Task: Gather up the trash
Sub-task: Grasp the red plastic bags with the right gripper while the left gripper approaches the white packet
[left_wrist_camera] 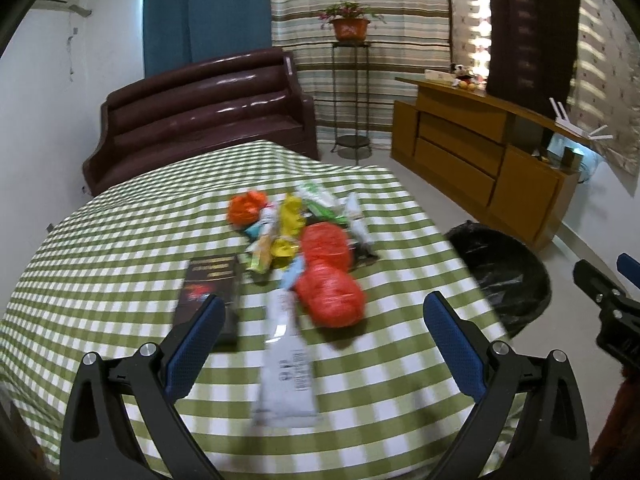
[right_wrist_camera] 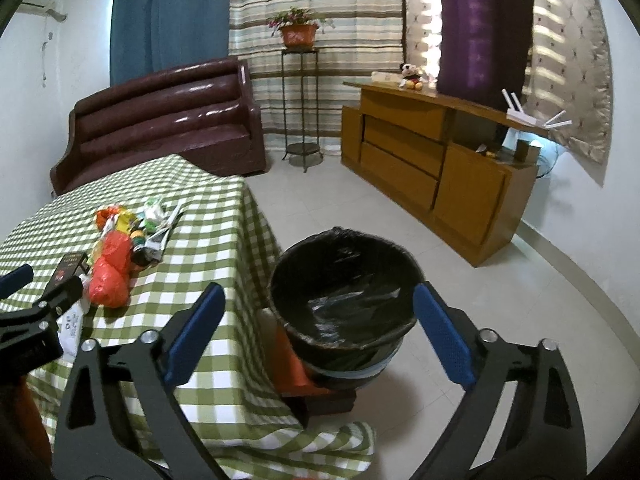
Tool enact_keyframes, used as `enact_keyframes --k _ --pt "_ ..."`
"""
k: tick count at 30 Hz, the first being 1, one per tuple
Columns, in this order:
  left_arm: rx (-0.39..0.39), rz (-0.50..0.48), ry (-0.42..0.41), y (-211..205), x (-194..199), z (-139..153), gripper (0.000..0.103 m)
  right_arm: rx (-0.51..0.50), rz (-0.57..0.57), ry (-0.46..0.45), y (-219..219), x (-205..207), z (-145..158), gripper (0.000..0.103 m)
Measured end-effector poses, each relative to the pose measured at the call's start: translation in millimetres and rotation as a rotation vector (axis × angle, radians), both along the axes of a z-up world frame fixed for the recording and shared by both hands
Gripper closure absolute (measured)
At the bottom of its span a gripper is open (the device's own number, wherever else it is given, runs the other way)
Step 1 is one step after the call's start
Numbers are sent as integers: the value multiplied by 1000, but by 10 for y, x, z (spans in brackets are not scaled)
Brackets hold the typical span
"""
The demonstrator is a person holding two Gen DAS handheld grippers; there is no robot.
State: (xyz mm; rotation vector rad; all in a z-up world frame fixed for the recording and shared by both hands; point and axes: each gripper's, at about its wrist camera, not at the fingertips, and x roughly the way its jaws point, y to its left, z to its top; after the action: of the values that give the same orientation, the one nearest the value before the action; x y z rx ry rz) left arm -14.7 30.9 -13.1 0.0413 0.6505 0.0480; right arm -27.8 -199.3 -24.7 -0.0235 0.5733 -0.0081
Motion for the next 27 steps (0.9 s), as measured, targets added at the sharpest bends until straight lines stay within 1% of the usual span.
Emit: enact_keyframes --k 2,5,6,7,8,10,17,21,27 --pt "6 18 5 131 -21 14 7 -1 16 15 107 43 -57 19" --pt "19 51 6 281 -78 11 13 2 65 29 297 59 -28 20" --pt "19 64 12 342 -103 0 21 0 82 29 375 65 -20 21" --pt "15 71 22 411 -99 -1 27 -2 92 29 413 74 -9 22" --pt "7 82 36 475 -104 -17 27 -3 107 29 490 82 -5 25" --pt "-10 108 51 657 -71 -22 27 3 149 36 684 118 -5 25" --pt "-7 165 65 1014 -94 -33 27 -3 267 58 1212 245 -3 29" --pt "-7 185 76 1169 -64 -63 27 -15 330 92 1523 318 -56 35" --pt "-4 219 92 1370 -38 -116 27 -28 363 137 1741 464 -187 35"
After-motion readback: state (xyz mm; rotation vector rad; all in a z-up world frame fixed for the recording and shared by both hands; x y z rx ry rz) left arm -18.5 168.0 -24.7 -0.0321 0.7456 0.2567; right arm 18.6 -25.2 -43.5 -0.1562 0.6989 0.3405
